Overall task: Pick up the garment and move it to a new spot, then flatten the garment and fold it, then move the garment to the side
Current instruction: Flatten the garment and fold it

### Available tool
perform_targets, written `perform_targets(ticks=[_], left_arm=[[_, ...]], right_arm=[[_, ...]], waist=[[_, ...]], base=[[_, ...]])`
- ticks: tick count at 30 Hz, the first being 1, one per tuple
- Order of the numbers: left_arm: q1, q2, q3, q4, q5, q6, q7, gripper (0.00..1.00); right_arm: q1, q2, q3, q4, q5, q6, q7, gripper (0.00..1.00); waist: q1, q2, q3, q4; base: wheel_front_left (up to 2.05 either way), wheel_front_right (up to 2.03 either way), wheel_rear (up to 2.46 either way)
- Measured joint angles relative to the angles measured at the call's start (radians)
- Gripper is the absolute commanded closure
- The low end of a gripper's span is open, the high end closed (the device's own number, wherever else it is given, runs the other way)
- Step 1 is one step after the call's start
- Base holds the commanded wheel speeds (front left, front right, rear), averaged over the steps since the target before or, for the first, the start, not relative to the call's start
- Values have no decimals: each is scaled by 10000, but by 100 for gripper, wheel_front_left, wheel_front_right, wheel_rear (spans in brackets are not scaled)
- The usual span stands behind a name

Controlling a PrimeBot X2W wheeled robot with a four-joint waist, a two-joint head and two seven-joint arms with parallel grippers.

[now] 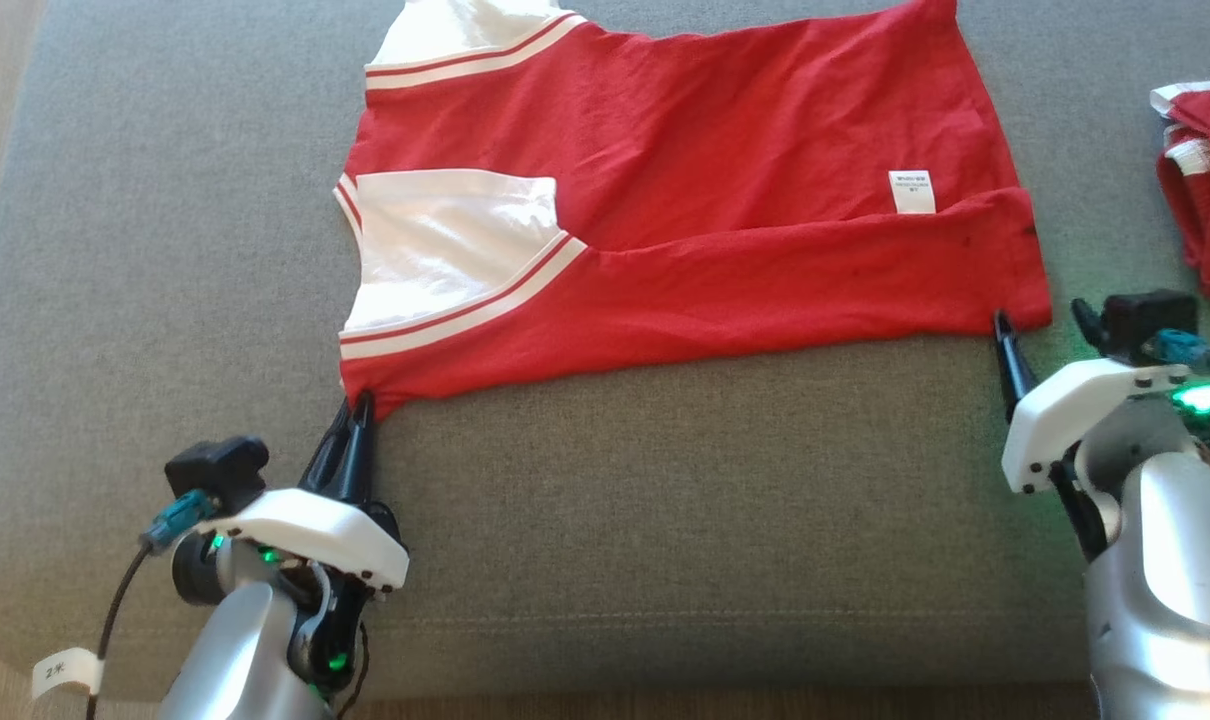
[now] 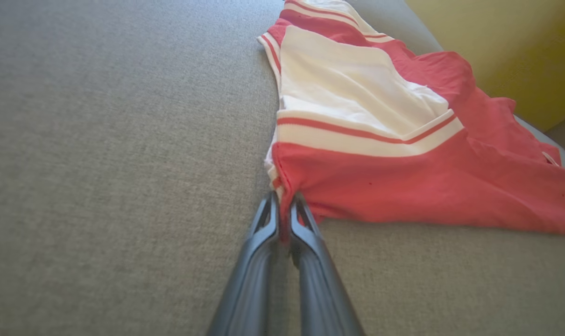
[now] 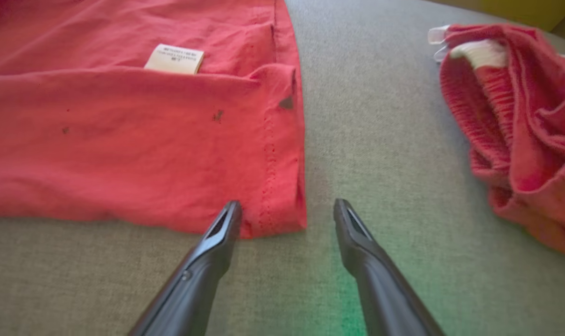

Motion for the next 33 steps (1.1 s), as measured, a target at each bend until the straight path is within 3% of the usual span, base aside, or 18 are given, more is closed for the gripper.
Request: perform_targets(ticks=[1, 3, 4, 13, 18, 30, 31, 32, 33], left_arm=[[0, 6, -2, -12, 0, 0, 0, 100], [-2, 8, -31, -15, 0, 0, 0, 100], [-3, 8, -54, -15, 0, 0, 0, 100], [154, 228, -238, -267, 0, -13, -12, 100], [988, 612, -397, -945, -17, -96, 84, 100], [3402, 1198, -587, -3131, -334, 196, 1126, 100], [3509, 1208, -583, -3239, -401, 242, 1187, 100], [3568, 1208, -589, -3310, -466, 268, 1277, 99], [3594, 1214, -606, -3371, -468, 268, 1323, 69]], right_arm=[[-27, 4, 31, 94, -6, 0, 84, 5], [-128, 6, 31, 215, -81, 0, 211, 91], [-201, 6, 40, 253, -86, 0, 284, 100], [-160, -10, 151, 150, -38, 0, 562, 100], [765, -148, 244, -462, 863, 2, 940, 100], [4081, -464, 370, -3605, 2320, 2, 2600, 100], [4200, -462, 355, -3735, 2318, 2, 2683, 89], [4243, -462, 349, -3812, 2297, 2, 2775, 53], [4242, -456, 334, -3893, 2263, 2, 2782, 5]], waist=[[0, 0, -4, 5], [0, 0, -20, 25], [0, 0, -34, 36], [0, 0, -373, 3], [0, 0, -679, -40], [0, 0, -1117, -123], [0, 0, -1091, -140], [0, 0, -1066, -152], [0, 0, -1051, -163]], base=[[0, 0, 0], [0, 0, 0], [0, 0, 0], [0, 0, 0], [0, 0, 0], [0, 0, 0], [0, 0, 0], [0, 0, 0], [0, 0, 0]])
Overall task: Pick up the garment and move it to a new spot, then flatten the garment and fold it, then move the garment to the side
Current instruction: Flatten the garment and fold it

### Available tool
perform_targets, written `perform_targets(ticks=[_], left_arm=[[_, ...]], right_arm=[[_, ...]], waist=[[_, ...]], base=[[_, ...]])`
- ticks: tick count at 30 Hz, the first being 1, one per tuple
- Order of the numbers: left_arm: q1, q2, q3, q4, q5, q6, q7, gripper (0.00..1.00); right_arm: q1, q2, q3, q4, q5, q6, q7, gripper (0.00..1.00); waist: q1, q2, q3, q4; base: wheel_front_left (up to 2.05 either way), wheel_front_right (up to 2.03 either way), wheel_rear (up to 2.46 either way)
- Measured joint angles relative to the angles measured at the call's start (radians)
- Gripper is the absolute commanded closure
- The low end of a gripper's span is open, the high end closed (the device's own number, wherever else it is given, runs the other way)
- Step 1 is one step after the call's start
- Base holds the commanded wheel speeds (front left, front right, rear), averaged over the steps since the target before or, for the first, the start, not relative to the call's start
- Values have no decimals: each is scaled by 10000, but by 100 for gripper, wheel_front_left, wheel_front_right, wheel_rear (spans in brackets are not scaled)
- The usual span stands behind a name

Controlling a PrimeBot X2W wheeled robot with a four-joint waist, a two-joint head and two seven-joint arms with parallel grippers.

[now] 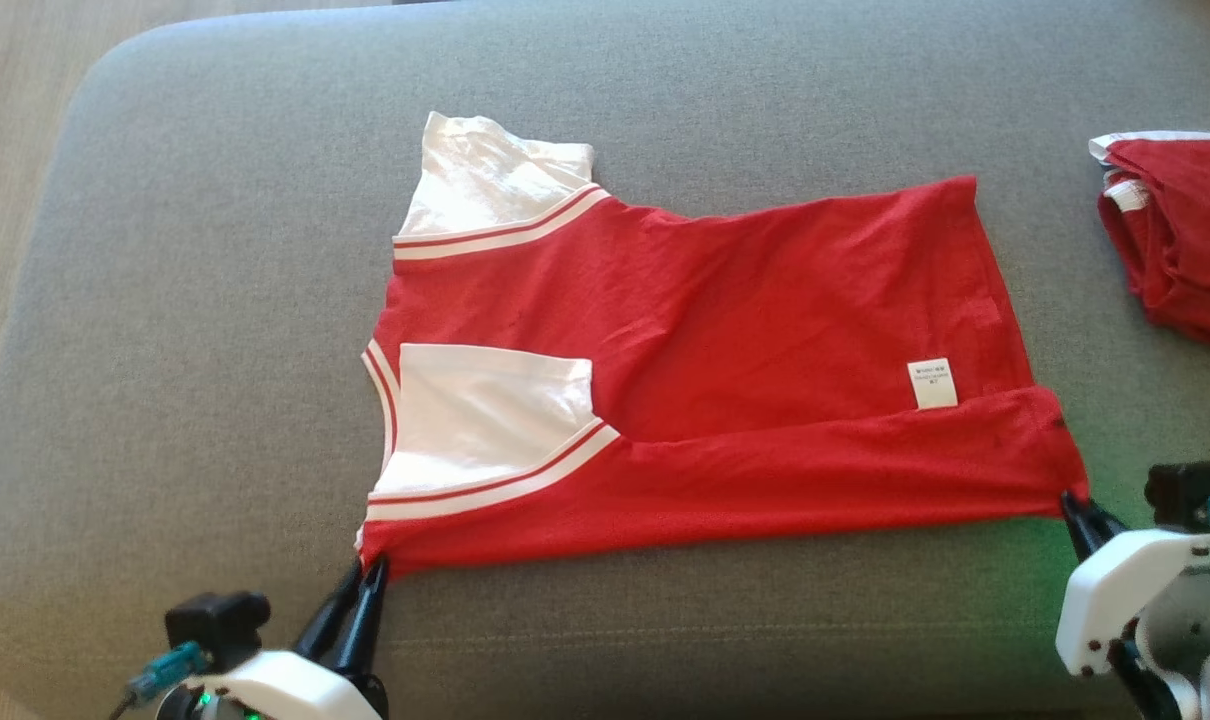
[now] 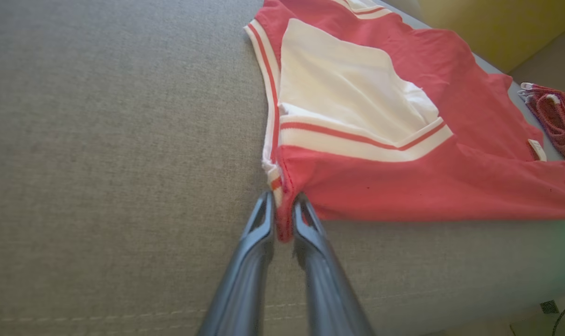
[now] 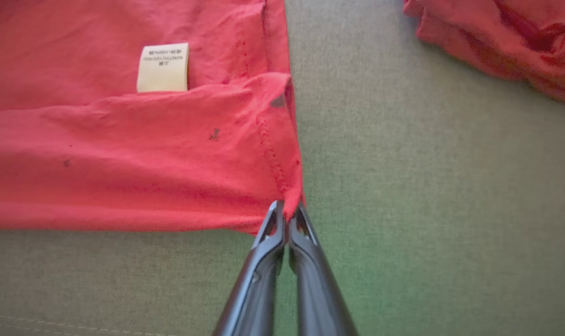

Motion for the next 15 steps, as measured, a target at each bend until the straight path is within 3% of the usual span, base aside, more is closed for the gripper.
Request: perform_targets(ticks=[2, 7, 11, 15], left_arm=[[2, -17, 35, -52, -65, 27, 17, 0], [2, 13, 309, -654, -265, 382, 13, 0], [-260, 349, 462, -1229, -150, 449, 150, 0], [-2038, 727, 531, -1407, 178, 510, 694, 0]], right_arm=[[-20, 23, -31, -107, -73, 0, 2, 0], [-104, 59, -182, -848, -151, -2, -8, 0], [-360, 98, -209, -1655, -224, -2, -142, 0], [-1154, 205, 253, -1824, -255, -2, -512, 0]], waist=[[0, 0, 7, -10], [0, 0, 85, -90], [0, 0, 309, -141], [0, 0, 595, -168]], base=[[0, 0, 0], [0, 0, 0], [0, 0, 0], [0, 0, 0]])
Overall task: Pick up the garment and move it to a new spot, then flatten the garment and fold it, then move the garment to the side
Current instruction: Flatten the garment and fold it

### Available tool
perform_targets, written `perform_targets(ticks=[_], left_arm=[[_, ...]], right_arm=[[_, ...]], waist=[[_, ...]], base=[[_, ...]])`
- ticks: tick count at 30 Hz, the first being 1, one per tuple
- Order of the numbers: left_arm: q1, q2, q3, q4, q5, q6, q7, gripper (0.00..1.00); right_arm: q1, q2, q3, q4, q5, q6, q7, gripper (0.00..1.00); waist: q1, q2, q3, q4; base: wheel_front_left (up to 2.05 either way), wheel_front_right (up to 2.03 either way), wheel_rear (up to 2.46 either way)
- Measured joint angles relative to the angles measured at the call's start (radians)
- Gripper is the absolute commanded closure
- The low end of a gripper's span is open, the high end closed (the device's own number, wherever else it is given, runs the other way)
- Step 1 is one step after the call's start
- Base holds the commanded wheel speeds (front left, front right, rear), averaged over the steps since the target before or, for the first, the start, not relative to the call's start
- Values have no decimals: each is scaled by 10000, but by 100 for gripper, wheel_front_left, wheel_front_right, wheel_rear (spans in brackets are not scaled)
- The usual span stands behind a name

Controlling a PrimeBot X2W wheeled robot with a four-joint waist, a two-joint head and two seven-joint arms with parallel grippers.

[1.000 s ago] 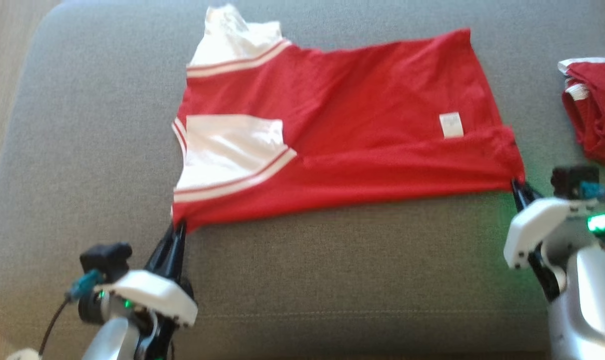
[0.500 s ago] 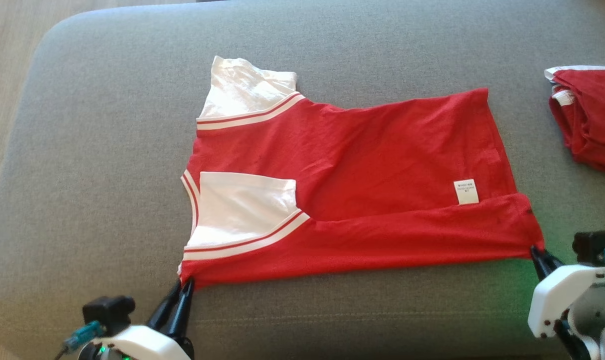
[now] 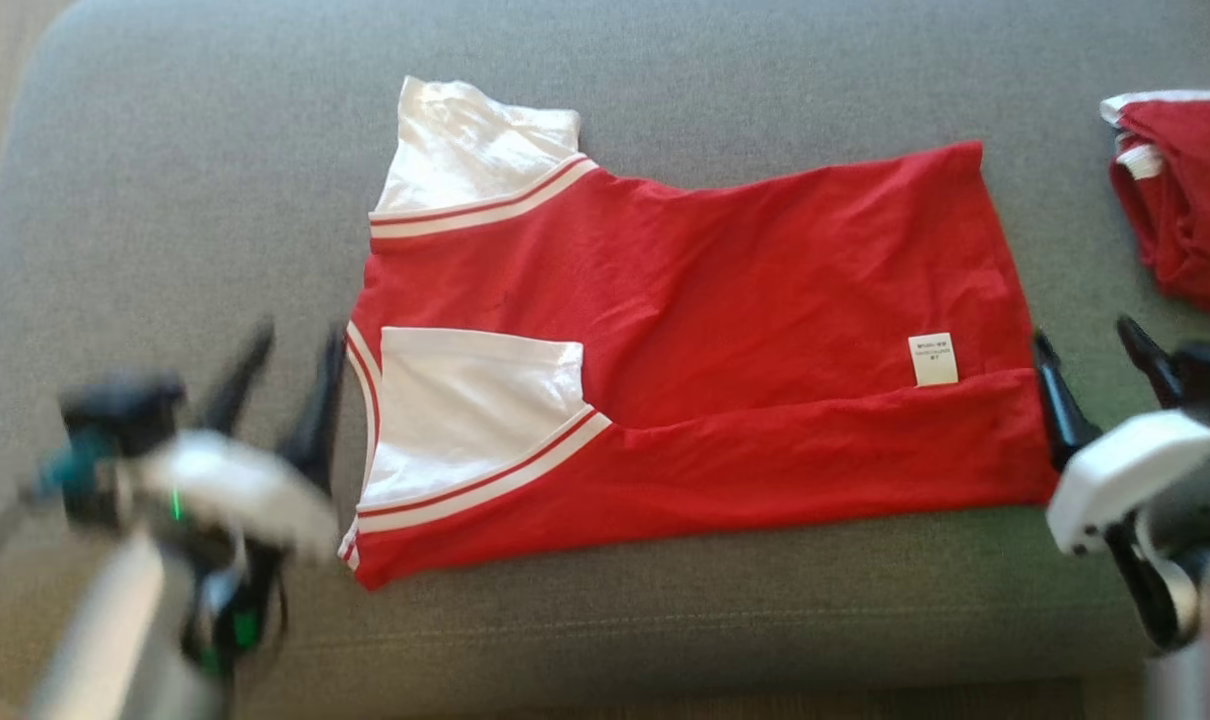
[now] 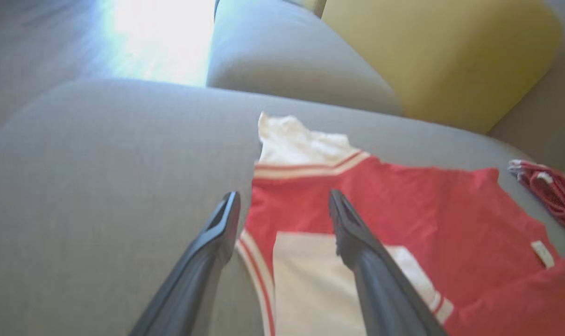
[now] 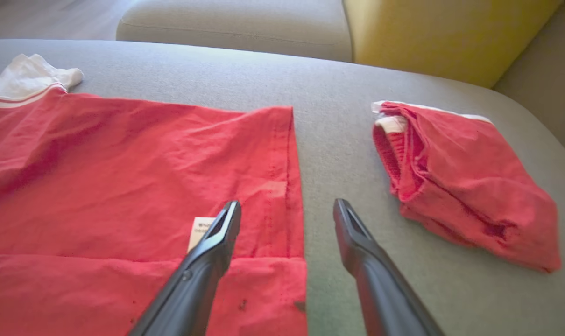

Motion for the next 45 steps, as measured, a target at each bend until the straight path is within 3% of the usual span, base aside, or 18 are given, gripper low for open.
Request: perform_targets(ticks=[5, 9, 16, 24, 44, 45], left_arm=[[-3318, 159, -219, 336, 150, -303, 1216, 0], [-5420, 497, -489, 1567, 360, -579, 2207, 0], [-7866, 591, -963, 4167, 378, -834, 3536, 0], [-9110, 917, -1519, 5900, 518, -961, 3967, 0], [-10330, 1317, -2525, 7191, 424, -1034, 3352, 0], [-10398, 1363, -2669, 7223, 318, -1037, 3352, 26]], right_arm=[[-595, 115, 692, 251, -58, 0, -184, 0], [-1174, 123, 989, 405, -59, 0, -385, 0], [-1847, 123, 1262, 612, -54, 0, -637, 0], [-2292, 130, 1333, 673, -31, 0, -943, 0], [-2650, 201, 1476, 965, 102, 0, -1281, 0], [-2651, 203, 1473, 966, 136, 0, -1306, 0]], waist=[[0, 0, 513, -70], [0, 0, 1083, -249], [1, 0, 2015, -740], [2, 0, 2893, -1328], [1, 0, 3568, -1824], [1, 0, 3588, -1843]], base=[[0, 0, 0], [0, 0, 0], [0, 0, 0], [0, 0, 0], [0, 0, 0], [0, 0, 0]])
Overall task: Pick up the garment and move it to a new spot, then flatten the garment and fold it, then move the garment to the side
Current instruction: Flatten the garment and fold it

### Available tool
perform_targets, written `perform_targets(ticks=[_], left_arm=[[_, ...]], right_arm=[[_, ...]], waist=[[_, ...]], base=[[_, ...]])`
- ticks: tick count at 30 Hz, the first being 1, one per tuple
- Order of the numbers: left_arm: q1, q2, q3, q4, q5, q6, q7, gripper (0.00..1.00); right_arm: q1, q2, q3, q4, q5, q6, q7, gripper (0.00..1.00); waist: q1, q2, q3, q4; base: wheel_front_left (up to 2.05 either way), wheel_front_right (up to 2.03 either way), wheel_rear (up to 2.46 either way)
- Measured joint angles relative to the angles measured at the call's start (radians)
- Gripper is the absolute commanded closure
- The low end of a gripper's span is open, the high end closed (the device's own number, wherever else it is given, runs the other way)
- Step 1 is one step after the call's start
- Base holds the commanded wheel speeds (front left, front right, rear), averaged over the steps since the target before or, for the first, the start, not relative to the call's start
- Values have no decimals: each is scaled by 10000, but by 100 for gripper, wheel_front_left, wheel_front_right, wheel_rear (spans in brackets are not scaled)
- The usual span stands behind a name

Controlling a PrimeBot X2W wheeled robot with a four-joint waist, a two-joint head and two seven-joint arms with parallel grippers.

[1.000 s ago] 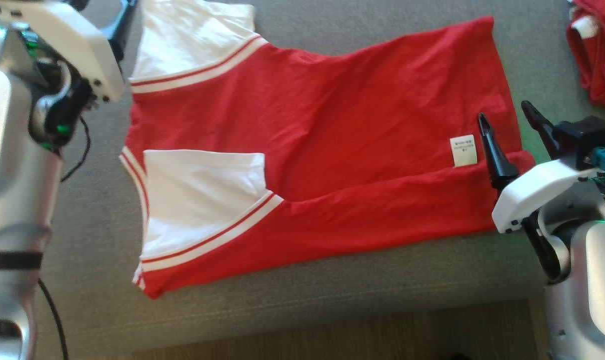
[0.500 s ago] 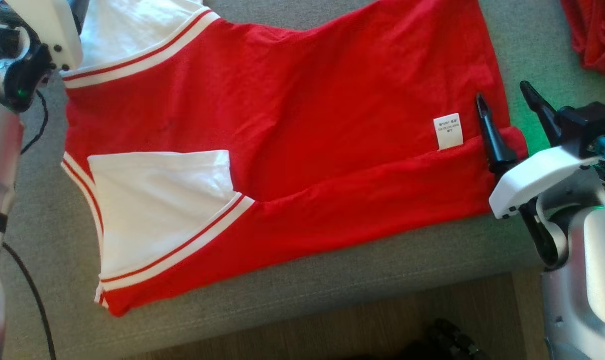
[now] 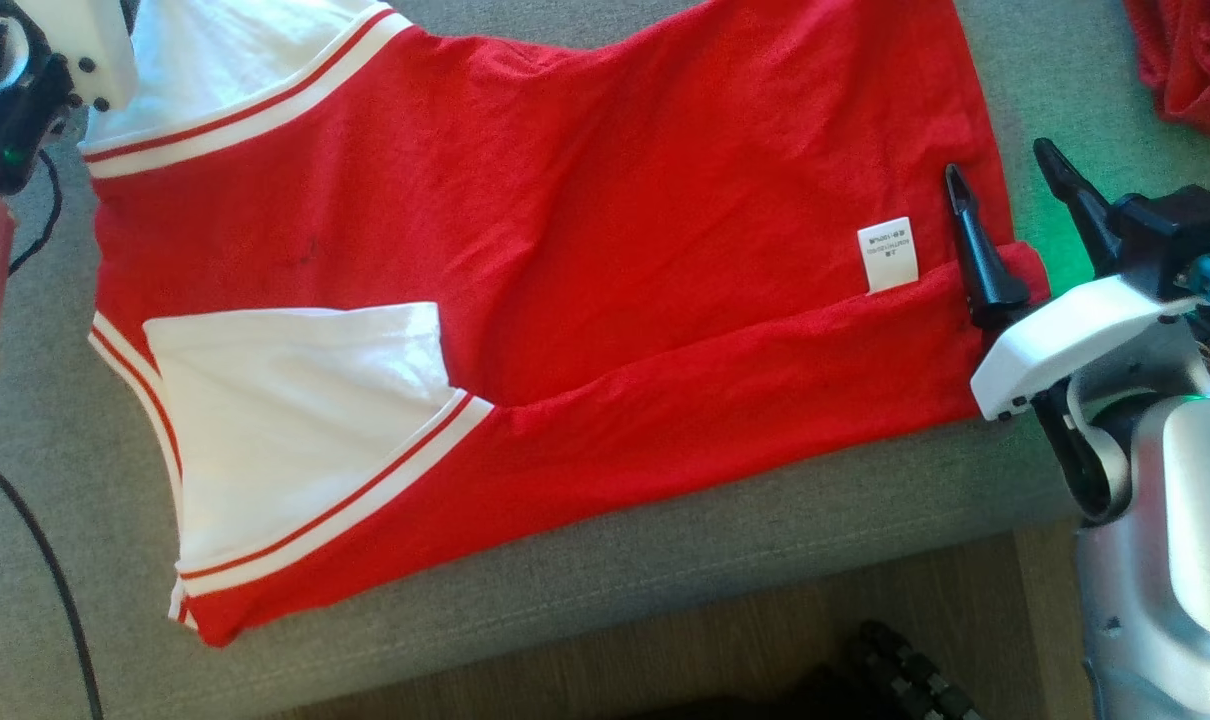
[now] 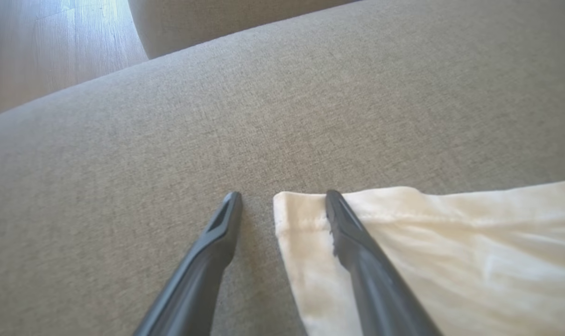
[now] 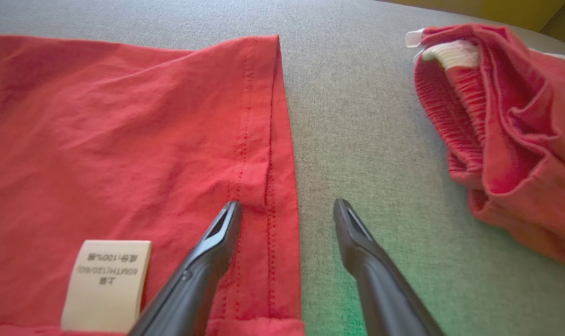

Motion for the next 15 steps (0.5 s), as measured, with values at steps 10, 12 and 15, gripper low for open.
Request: perform_targets(ticks=[10, 12, 15], left_arm=[[47, 6, -566, 242, -792, -6, 73, 100], [116, 10, -717, 215, -922, -6, -107, 100], [184, 27, -892, 102, -1074, -6, -439, 100]], right_arm=[[-69, 23, -23, 153, 12, 0, 61, 0], [-352, 27, -4, 362, 130, 0, 276, 0], [-1184, 27, 56, 874, 176, 0, 608, 0]], waist=[[0, 0, -389, 92], [0, 0, -518, 117], [0, 0, -706, 146]], base=[[0, 0, 0], [0, 0, 0], [0, 0, 0]])
